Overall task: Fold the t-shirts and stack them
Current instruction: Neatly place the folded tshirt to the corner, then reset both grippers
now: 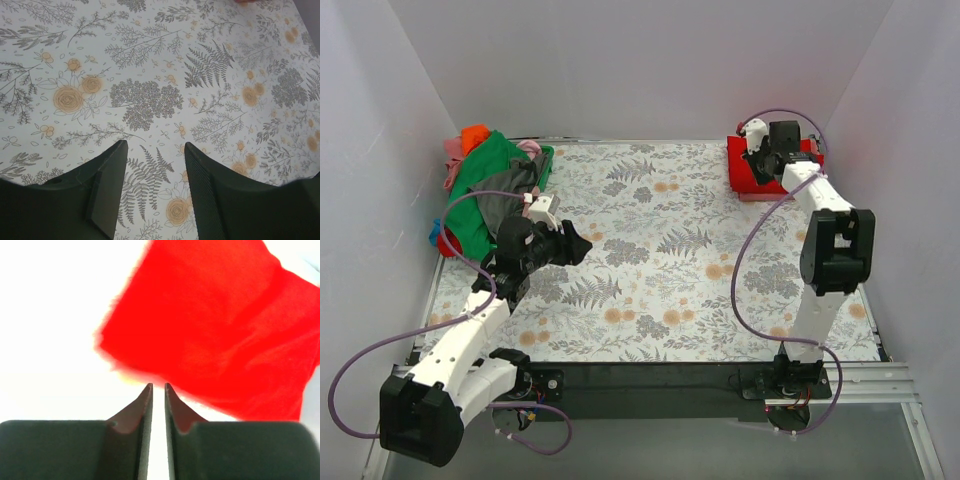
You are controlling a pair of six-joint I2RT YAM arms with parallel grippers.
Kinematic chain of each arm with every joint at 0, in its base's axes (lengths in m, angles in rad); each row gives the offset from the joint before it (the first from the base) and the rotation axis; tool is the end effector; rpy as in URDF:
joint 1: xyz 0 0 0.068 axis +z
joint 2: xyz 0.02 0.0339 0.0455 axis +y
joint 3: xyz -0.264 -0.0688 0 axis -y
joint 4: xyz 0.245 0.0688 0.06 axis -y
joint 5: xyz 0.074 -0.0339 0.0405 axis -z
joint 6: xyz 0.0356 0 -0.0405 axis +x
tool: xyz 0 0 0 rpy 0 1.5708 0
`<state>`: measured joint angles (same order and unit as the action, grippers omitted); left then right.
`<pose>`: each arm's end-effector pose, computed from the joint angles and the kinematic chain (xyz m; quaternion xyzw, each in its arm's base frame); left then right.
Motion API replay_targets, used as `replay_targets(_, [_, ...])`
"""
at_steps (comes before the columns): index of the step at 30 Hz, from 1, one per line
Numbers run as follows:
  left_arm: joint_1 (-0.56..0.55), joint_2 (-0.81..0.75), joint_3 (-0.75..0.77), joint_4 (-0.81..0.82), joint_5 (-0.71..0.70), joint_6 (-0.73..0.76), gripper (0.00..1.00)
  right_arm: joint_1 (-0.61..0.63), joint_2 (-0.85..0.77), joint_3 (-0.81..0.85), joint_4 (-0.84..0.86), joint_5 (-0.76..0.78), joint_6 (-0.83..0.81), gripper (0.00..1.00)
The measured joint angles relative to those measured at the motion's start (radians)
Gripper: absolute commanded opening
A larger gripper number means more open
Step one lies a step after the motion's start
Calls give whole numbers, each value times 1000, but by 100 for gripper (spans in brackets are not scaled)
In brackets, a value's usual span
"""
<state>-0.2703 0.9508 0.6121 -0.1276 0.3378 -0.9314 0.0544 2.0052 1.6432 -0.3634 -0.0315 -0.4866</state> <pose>0.2028 -0.0684 0.2552 -0.1890 0.8224 -0.4104 0.3457 0.4627 0.0263 0.2496 -0.2499 0.8770 -0.0739 0.4037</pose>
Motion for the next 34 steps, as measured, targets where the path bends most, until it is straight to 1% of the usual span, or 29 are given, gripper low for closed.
replay_targets(2, [0, -18, 0, -2, -21, -8, 61, 16, -111, -91, 2, -52, 10, 32])
replay_targets(3, [0, -32, 0, -2, -34, -13, 70, 24, -173, -135, 0, -86, 13, 36])
replay_targets(6, [3, -71, 3, -13, -77, -47, 80, 39, -390, -296, 6, -150, 16, 62])
replay_targets(7, [7, -81, 10, -26, -90, -61, 84, 37, -477, -356, 6, -160, 18, 82])
replay_targets(8, [13, -88, 23, -45, -99, -74, 87, 30, -574, -420, 21, -167, 21, 92])
replay_targets(9, [19, -90, 41, -63, -109, -87, 87, 19, -669, -485, 35, -175, 24, 98])
replay_targets(13, [53, -88, 169, -136, -149, -153, 91, -35, -979, -674, 99, -181, 56, 98])
replay_targets(15, [64, -88, 235, -164, -166, -179, 92, -42, -1082, -756, 122, -157, 106, 98])
replay_targets(17, [69, -87, 295, -194, -172, -193, 93, -42, -1141, -809, 128, -129, 168, 98])
replay_targets(21, [69, -92, 364, -253, -189, -191, 93, -41, -1178, -852, 133, -53, 292, 98])
replay_targets(25, [70, -113, 375, -325, -205, -176, 94, -42, -1200, -855, 135, 35, 381, 98])
replay_targets(29, [70, -138, 375, -373, -208, -165, 95, -42, -1210, -854, 134, 96, 421, 98])
replay_targets(34, [70, -172, 374, -389, -206, -160, 95, -42, -1214, -852, 129, 142, 433, 98])
